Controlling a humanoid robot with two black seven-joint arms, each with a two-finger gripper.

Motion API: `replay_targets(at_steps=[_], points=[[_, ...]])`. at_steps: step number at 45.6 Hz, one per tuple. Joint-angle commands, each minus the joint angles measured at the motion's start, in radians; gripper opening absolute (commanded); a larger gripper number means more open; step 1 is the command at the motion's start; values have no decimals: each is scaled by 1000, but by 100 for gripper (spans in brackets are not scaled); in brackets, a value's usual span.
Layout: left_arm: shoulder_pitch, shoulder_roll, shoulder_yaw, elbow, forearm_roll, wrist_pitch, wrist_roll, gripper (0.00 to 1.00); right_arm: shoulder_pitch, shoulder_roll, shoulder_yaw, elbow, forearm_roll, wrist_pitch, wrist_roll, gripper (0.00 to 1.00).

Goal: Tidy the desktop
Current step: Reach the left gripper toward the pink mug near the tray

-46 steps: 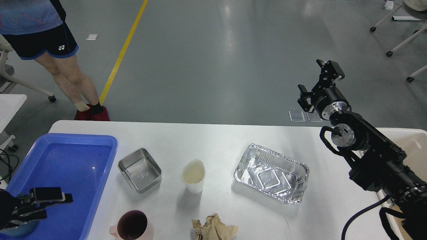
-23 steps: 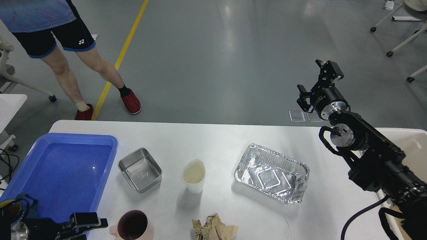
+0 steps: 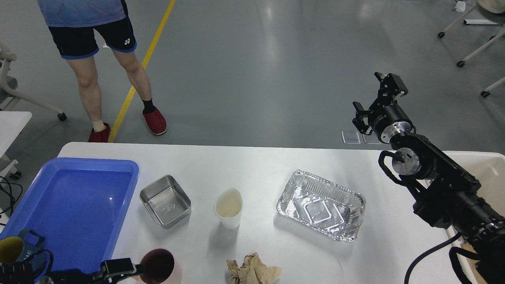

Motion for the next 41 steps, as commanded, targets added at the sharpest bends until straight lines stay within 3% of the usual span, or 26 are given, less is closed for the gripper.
replay_targets(at_steps=[1, 29, 41], points=[[-1, -4, -10, 3, -14, 3, 0, 84, 0, -1, 0, 0, 0, 0, 0, 100], [23, -111, -3, 31, -17, 103, 1, 80, -6, 0, 0, 0, 0, 2, 0, 100], [54, -116, -3, 29, -19, 118, 4, 60, -10, 0, 0, 0, 0, 0, 0, 100]])
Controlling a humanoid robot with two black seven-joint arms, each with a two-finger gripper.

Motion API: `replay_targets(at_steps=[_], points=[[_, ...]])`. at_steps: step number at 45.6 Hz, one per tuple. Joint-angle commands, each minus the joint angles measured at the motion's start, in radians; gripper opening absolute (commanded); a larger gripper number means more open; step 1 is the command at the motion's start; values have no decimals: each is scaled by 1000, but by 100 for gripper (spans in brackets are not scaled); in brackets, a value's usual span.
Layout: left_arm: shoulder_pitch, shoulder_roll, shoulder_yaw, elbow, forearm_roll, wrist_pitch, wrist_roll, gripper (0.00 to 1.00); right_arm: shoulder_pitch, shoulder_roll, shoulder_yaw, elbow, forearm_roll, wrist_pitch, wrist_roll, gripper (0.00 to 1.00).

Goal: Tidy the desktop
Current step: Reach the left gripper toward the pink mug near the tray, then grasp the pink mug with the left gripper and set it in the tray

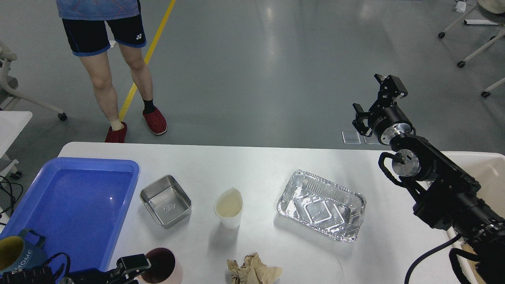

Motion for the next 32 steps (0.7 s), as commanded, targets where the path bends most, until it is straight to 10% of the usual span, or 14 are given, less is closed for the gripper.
replay_targets(at_steps=[1, 32], points=[[14, -5, -1, 1, -1, 3, 1, 58, 0, -1, 0, 0, 0, -2, 0, 100], [12, -8, -3, 33, -58, 12, 13, 3, -14, -3, 0, 0, 0, -2, 0, 100]])
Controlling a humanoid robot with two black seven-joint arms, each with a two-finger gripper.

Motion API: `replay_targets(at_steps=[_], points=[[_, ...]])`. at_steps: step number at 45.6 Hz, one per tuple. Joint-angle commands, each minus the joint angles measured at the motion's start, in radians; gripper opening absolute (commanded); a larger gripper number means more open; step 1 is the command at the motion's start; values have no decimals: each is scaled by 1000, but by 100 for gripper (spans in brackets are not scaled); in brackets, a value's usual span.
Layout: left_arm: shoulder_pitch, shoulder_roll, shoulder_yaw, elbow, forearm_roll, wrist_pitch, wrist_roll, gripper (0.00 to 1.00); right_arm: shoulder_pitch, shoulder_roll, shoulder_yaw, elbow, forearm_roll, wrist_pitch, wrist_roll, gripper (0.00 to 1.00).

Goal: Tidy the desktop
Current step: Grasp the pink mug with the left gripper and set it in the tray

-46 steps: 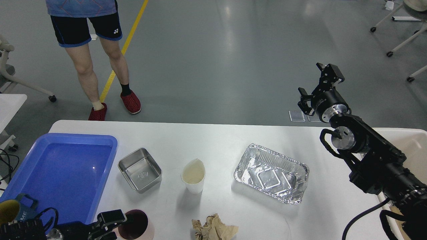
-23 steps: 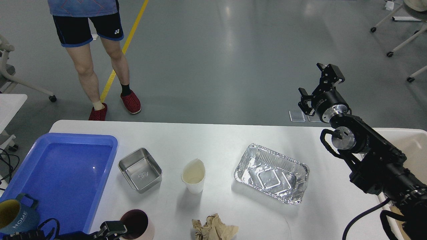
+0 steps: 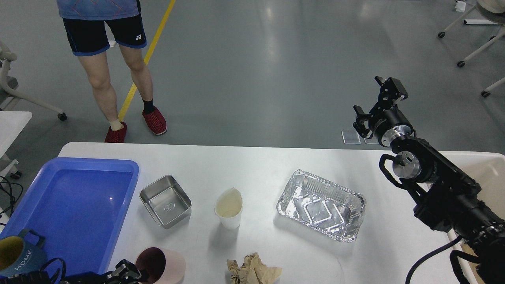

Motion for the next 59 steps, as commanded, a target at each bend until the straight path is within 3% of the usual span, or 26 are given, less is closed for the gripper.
replay_targets(at_steps=[1, 15, 21, 35, 49, 59], points=[[0, 3, 1, 0, 0, -1, -4, 2, -4, 0, 0, 0, 0, -1, 0, 100], [-5, 14, -6, -5, 1, -7, -2, 0, -4, 0, 0, 0, 0, 0, 0, 100], [-60, 76, -3, -21, 1, -38, 1, 0, -3, 1, 0, 0, 0, -1, 0, 100], [-256, 400, -25, -41, 1, -305, -10, 0, -4, 4, 0, 0, 0, -1, 0, 100], [-488, 711, -71, -43, 0, -625, -16, 1, -3, 9, 0, -1, 0, -1, 2, 100], [-557, 791, -71, -43, -2, -693, -16, 1, -1, 9, 0, 0, 0, -1, 2, 100]])
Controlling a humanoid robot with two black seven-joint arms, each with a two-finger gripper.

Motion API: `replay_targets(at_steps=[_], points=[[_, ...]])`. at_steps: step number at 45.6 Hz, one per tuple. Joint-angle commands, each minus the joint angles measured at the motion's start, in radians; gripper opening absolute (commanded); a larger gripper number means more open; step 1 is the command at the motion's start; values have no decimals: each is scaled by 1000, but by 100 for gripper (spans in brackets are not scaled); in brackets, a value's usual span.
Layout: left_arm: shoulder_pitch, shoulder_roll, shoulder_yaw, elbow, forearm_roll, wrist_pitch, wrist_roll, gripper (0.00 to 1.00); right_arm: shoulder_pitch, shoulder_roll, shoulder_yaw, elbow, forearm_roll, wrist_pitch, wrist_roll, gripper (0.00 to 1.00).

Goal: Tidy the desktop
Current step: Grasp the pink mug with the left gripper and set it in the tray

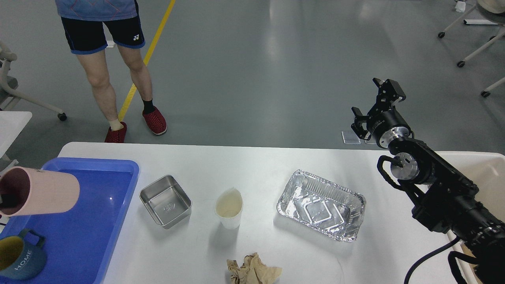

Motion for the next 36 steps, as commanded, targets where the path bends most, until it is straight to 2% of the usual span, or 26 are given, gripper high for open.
replay_targets(at_steps=[1, 8, 23, 36], points=[[-17, 33, 1, 0, -2, -22, 0, 2, 0, 0, 0, -1, 0, 0, 0, 100], [-11, -3, 53, 3, -3, 18, 3, 1, 0, 6, 0, -1, 0, 0, 0, 100], [4, -237, 317, 90, 0, 288, 29, 2, -1, 5, 1, -1, 0, 0, 1, 100], [92, -389, 385, 210, -2, 386, 34, 3, -10, 3, 1, -1, 0, 2, 3, 100]])
